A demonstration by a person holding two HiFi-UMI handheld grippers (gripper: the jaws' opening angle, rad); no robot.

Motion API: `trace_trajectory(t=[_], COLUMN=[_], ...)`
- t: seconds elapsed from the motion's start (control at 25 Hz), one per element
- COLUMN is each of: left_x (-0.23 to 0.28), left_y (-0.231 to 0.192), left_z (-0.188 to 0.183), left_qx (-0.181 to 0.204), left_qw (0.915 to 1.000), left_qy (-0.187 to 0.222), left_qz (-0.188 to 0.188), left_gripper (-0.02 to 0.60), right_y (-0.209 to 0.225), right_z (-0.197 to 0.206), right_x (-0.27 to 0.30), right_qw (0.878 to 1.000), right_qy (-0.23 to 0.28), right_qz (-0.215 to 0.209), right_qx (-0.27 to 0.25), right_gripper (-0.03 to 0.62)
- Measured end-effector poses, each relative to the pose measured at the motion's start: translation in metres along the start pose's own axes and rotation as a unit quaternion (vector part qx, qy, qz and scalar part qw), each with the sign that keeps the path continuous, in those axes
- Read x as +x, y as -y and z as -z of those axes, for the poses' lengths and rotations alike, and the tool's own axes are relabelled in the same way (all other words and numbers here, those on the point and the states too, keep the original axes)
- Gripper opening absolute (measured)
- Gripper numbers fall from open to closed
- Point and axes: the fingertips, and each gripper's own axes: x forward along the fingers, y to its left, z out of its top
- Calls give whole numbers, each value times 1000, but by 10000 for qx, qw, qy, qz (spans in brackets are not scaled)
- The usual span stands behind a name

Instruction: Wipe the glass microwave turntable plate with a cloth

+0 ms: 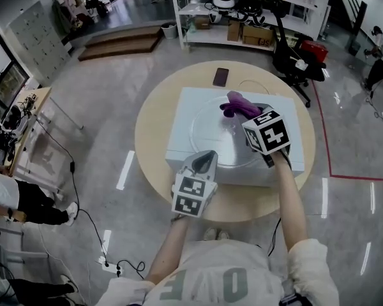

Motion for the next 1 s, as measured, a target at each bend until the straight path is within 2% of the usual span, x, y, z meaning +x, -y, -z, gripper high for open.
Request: trace_trajectory(t=[0.16,0.28,0.64,1.0], left_x=[1,0,-5,-3], left_y=[2,3,-1,0], left_z=[4,5,3,1], left_qx=[-6,-9,-18,11], left_qw=[9999,10000,10000,10000], left_qy=[-86,-81,-34,65], left_qz=[56,45,-1,-64], left_gripper=[-5,-5,-5,-5], right_y=[30,37,10,-46], right_z=[0,12,23,54], right_x=[35,47,34,-29], right_qw=[9990,9977,9981,9980], right_qy=[-348,-527,-570,-568], right_qz=[285,359,198,-292], right_qx=[56,228,149,26], right_gripper=[48,48,48,48])
